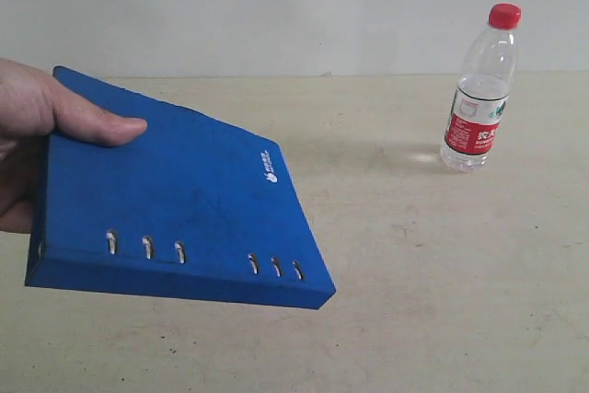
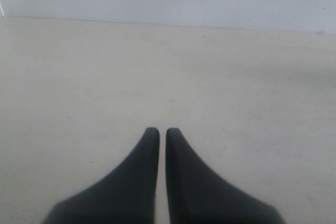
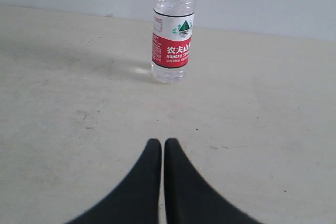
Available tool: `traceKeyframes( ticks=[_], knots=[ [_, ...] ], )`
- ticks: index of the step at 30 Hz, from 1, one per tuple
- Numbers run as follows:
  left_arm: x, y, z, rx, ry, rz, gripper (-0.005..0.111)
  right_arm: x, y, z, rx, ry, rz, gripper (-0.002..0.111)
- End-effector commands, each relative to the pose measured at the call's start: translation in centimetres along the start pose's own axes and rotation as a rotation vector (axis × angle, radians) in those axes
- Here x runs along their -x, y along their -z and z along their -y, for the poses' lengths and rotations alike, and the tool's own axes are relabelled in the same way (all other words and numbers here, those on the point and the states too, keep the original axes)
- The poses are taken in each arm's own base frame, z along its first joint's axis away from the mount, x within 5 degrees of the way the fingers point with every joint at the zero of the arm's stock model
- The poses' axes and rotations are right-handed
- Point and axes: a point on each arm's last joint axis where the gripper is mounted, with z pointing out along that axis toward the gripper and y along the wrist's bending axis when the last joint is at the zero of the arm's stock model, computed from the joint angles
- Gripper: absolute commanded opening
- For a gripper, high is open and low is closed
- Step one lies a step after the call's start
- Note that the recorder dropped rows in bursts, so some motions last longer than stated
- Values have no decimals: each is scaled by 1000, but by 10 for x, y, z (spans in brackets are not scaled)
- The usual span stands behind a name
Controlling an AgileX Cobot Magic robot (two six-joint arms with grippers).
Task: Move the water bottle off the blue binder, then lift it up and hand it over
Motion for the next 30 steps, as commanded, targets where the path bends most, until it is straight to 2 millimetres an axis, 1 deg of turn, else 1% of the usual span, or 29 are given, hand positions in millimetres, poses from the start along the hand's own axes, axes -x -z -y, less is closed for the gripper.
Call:
traceKeyframes(
  ticks=[1, 6, 11, 14, 17, 21, 30],
  knots=[
    [-4, -2, 0, -14, -50, 3, 4, 2, 0, 0, -3, 1, 20, 0],
    [-6, -3, 1, -31, -60, 0, 4, 2, 0, 0, -3, 1, 20, 0],
    [-8, -4, -1, -17, -137, -7, 4, 2, 0, 0, -3, 1, 20, 0],
    [-9, -4, -1, -17, -146, -11, 4, 2, 0, 0, -3, 1, 20, 0],
    [-8, -3, 0, -29, -113, 0, 4, 2, 0, 0, -3, 1, 20, 0],
    [-7, -3, 4, -64, -19, 10, 4, 2, 0, 0, -3, -2, 19, 0],
    [-6, -3, 4, -67, -11, 13, 4, 2, 0, 0, -3, -2, 19, 0]
  ],
)
